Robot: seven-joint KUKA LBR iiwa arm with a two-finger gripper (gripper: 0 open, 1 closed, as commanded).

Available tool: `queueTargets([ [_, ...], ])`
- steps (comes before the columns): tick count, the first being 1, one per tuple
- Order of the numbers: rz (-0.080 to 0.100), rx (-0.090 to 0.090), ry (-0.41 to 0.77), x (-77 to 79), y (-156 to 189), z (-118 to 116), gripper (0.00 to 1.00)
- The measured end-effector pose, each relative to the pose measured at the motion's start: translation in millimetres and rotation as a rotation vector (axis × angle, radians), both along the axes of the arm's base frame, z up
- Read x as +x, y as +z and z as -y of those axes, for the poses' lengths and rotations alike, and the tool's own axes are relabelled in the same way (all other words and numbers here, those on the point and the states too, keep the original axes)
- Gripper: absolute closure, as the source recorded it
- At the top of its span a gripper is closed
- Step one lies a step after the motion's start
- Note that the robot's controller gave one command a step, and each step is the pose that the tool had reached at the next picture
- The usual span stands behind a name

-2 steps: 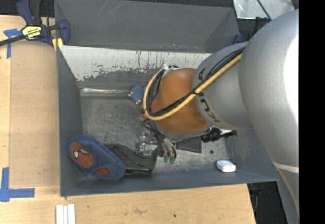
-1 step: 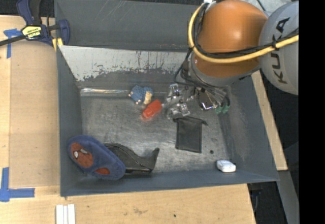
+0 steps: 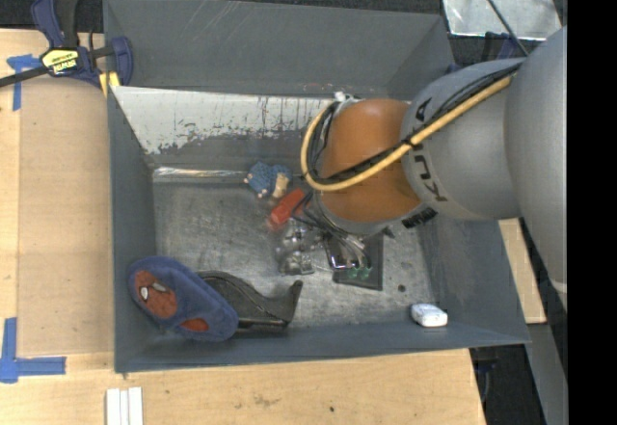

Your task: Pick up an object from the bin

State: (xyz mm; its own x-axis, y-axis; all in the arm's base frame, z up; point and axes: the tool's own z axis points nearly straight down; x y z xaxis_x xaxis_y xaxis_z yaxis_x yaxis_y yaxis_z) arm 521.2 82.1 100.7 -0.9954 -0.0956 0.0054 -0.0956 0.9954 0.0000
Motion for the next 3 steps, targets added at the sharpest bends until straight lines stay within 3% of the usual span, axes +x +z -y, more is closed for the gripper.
queueTargets([
  [1, 0.028, 0.002, 0.0, 7.1, 7, 0, 0.0],
  [2, -0.031, 0.0, 0.109, 92.5, 2, 11, 0.0],
  [3, -0.02, 0.009, -0.364, 96.7, -12, 13, 0.0],
])
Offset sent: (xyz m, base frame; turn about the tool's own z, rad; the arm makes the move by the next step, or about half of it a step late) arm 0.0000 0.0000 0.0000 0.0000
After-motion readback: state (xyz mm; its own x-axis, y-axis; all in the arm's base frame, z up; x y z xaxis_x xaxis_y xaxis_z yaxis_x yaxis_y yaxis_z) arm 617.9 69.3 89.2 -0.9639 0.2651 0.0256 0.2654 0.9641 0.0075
